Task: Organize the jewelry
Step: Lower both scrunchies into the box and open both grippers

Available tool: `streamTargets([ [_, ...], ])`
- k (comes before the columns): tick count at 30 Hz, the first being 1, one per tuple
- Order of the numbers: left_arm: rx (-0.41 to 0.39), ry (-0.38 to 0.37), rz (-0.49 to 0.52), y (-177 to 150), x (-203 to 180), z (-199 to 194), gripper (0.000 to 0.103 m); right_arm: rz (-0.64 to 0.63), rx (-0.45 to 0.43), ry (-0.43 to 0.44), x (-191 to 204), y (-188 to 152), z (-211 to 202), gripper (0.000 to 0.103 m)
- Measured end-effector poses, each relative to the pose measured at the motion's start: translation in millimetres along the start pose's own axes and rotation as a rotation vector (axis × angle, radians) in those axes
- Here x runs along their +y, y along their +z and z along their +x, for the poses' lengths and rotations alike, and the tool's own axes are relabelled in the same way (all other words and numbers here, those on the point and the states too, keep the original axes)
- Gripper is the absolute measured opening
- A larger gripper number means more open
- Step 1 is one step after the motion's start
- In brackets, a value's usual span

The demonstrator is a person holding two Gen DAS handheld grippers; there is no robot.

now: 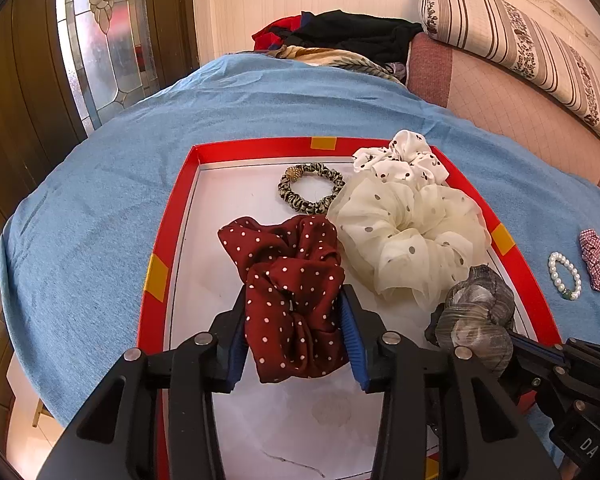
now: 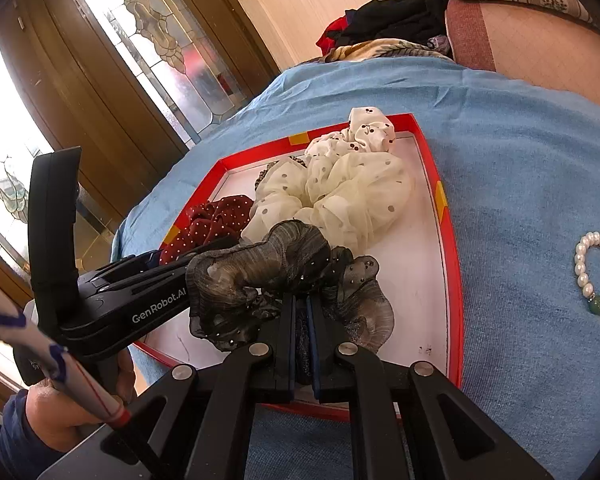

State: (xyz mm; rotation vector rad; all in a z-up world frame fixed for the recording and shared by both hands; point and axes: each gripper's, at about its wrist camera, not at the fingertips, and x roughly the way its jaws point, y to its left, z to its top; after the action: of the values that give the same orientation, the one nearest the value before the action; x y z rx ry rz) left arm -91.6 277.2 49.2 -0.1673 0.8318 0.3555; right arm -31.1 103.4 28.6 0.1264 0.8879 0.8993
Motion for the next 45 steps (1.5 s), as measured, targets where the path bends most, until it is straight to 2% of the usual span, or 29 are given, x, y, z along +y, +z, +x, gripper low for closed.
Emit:
streamTargets([
  [11,-0.009,0.012,0.004,0.9,0.4,-1.1,0.05,0.004,0.003,-0.001,0.6,-0.5,0.0,0.008],
  [19,-0.013,0.015,0.006,1.7,0.8,-1.2,0.052,0.013,0.004,0.002,-0.5,0.4,-2.4,0.008],
  [31,-0.04,0.029,0.019,2.2,-1.5,-7.2,0.061,0.03,-0.016,0.008,-2.7,6.4,-13.0,0.015],
  [33,-0.049,0.037,0.023,2.1,-2.5,-8.6,0.066,0.031,-0.022,0.01,-2.8,7.9,-15.4,0.017],
  [37,-0.07,0.04,0.024,2.9,-3.7,-12.5,0.069,0.033,-0.038,0.013,-3.3,10.0,-21.1,0.025],
  [45,-0.099,0.047,0.025,4.2,-5.7,-18.9,0.073,0.045,-0.062,0.017,-6.4,14.3,-30.4,0.025],
])
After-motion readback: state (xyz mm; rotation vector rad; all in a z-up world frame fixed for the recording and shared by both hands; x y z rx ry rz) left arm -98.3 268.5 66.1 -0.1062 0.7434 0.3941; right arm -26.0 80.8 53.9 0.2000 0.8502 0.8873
